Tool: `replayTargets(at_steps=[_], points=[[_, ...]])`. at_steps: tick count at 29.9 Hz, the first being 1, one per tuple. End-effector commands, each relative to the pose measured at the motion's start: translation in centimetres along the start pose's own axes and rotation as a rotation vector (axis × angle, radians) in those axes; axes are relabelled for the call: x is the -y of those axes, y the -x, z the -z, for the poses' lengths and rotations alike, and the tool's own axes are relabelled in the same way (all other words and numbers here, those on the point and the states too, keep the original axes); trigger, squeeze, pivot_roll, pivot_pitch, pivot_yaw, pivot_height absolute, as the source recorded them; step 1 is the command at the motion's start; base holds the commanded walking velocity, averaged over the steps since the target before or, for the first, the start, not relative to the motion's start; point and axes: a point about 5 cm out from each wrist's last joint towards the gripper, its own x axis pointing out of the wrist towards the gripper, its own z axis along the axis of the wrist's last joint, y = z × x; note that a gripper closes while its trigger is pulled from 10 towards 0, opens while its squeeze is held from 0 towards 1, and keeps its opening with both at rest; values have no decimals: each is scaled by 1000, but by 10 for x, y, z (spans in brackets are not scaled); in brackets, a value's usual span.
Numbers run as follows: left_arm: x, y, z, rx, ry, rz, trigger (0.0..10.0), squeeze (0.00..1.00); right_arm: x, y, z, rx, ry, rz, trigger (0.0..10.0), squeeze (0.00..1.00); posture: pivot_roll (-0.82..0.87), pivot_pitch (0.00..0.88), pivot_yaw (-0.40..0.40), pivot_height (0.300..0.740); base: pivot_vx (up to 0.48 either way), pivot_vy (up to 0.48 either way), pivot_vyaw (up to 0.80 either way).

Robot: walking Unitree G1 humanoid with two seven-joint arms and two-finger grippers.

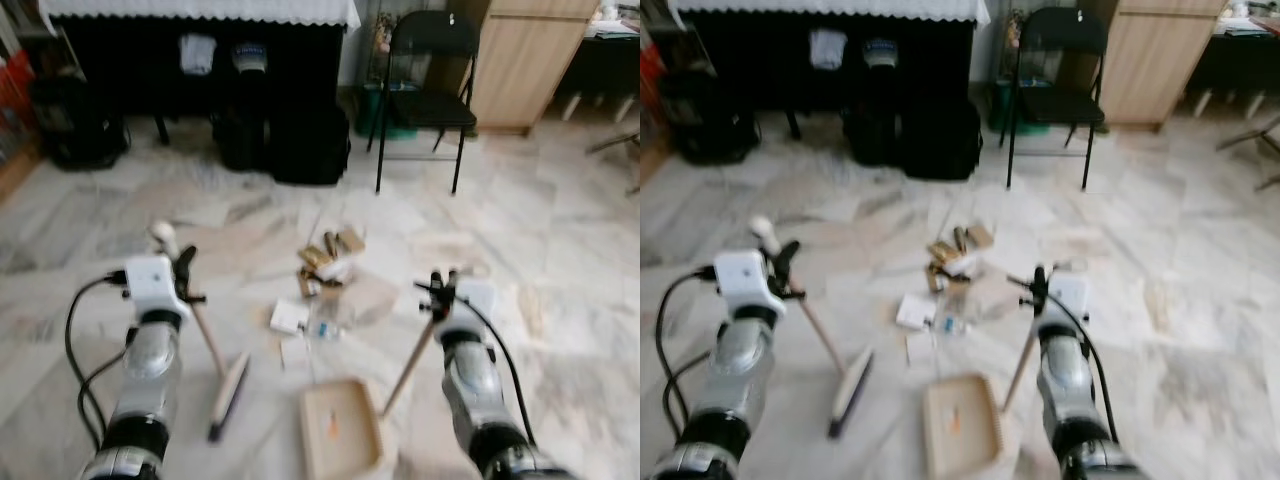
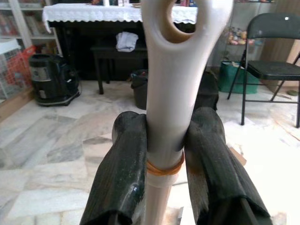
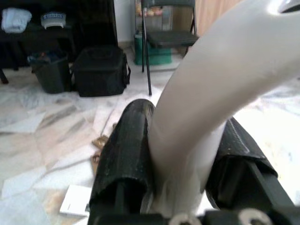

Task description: Sweep floor

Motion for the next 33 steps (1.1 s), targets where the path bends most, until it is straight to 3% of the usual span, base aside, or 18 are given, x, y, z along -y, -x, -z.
replayTargets(at_steps=[1,21,33], points=[[-2,-4,-9,41,6,1,10000,0,4,-5,-9,39,18,4,10000,0,19,0,-60,740,0,0,0],[-2,-3,-6,25,8,2,10000,0,4,-5,-8,35,22,1,10000,0,20,0,-64,740,0,0,0],[-2,-2,-6,24,7,4,10000,0,4,-4,-7,27,26,2,10000,0,20,0,-63,740,290,0,0]])
